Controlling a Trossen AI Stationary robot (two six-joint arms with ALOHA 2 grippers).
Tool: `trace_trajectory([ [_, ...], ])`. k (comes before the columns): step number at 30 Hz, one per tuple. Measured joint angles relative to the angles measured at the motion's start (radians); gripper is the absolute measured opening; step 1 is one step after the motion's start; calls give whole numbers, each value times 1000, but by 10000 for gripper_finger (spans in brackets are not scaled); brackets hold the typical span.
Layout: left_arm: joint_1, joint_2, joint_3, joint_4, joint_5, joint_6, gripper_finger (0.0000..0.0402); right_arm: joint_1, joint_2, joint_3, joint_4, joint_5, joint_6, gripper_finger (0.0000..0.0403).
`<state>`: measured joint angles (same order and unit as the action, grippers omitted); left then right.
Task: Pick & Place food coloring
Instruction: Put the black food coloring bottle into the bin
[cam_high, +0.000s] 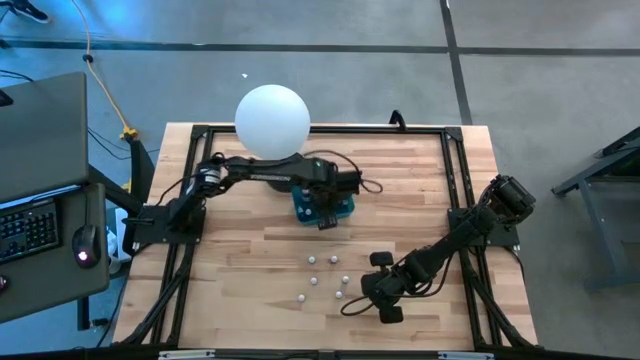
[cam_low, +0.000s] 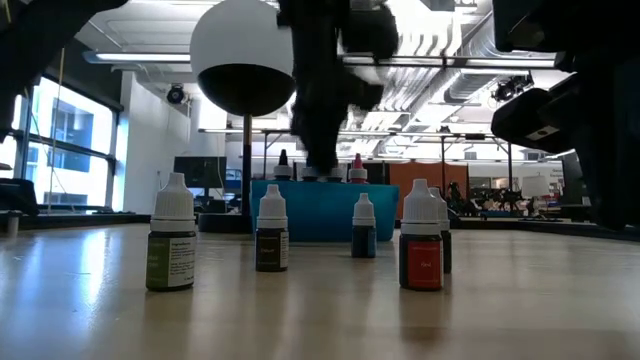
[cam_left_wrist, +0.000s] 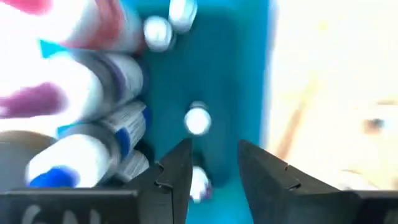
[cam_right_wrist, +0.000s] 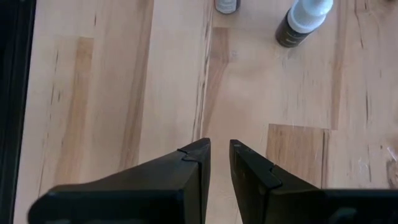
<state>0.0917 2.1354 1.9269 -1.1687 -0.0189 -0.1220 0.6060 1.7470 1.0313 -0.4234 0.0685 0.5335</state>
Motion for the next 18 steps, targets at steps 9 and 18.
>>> trace_trajectory([
  [9,-34,-12,398,-359,160,-41,119,-5,0,0,22,142,-34,53],
  [18,-232,-189,304,-400,-92,-211,119,-6,4,0,157,212,-63,91],
])
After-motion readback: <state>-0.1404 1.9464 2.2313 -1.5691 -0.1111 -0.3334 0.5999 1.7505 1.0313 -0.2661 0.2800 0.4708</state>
